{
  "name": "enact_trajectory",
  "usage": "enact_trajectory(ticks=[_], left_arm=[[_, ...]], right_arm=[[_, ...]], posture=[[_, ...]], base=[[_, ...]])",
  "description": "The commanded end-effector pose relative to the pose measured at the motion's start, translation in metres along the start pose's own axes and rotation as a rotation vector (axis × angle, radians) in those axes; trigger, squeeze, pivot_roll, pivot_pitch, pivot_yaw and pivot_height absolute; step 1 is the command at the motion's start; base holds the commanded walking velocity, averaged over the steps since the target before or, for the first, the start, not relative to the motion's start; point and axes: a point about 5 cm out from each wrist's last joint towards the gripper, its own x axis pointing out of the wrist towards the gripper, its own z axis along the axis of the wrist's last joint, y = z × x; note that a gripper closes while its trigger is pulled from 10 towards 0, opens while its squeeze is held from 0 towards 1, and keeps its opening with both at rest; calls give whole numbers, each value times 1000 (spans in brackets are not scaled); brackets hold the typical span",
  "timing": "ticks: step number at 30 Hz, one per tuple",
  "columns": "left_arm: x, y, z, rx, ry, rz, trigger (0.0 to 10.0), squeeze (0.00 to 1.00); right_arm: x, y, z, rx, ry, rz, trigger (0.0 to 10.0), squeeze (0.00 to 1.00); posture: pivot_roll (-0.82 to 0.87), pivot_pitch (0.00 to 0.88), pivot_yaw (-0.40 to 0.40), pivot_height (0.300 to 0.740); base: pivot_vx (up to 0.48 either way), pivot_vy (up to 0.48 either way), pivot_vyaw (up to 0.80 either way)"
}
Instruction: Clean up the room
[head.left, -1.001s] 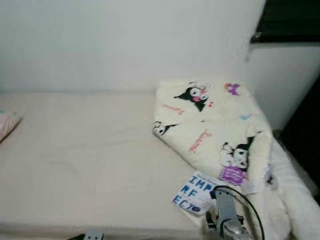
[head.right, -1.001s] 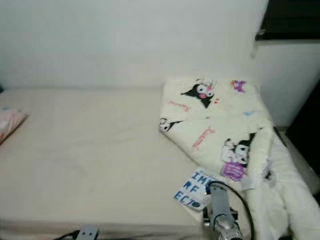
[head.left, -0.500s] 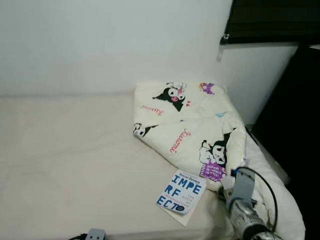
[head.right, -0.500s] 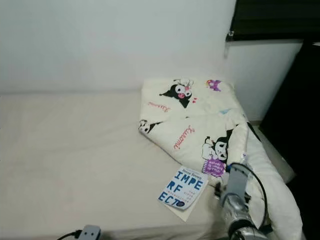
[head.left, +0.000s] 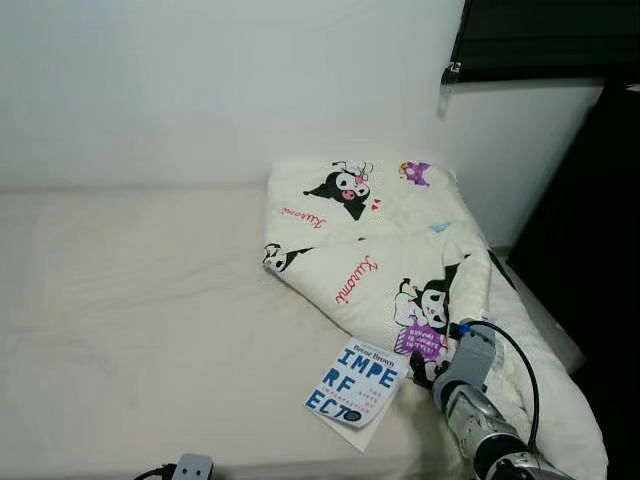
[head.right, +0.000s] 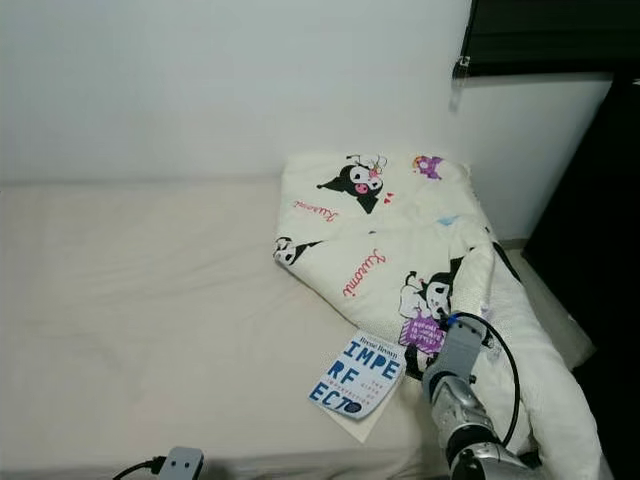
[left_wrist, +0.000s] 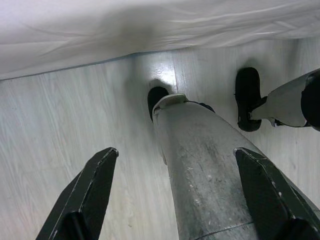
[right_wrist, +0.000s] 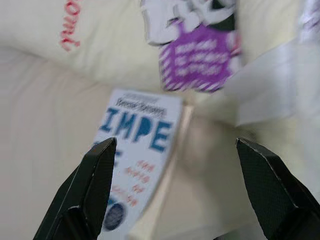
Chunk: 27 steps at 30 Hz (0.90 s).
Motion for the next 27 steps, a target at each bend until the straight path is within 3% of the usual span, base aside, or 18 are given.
enact_trajectory(ticks=[1, 6, 9, 17, 26, 27], left_arm=[[-3, 3, -17, 0, 66, 11, 10000, 0], [-3, 6, -17, -2, 63, 17, 10000, 0], [-5, 16, -16, -4, 54, 44, 10000, 0], [-7, 28, -12, 0, 32, 135, 10000, 0], [-13, 49, -15, -1, 26, 221, 10000, 0], [-17, 58, -20, 3, 34, 241, 10000, 0]], right_arm=[[-2, 0, -9, 63, 29, 22, 10000, 0], [-2, 1, -10, 108, 28, 39, 10000, 0], [-3, -2, -14, 156, 37, 26, 10000, 0], [-4, -9, -18, 167, 42, -15, 10000, 0], [-2, 1, 2, 238, -76, 113, 10000, 0], [-1, 5, 8, 261, -112, 153, 10000, 0]], posture=[[-35, 101, 8, 658], [-33, 103, 7, 643], [-31, 105, 8, 628], [-16, 108, 9, 598], [8, 118, 28, 598], [30, 137, 45, 598]], base=[[0, 0, 0], [0, 0, 0], [0, 0, 0], [0, 0, 0], [0, 0, 0], [0, 0, 0]])
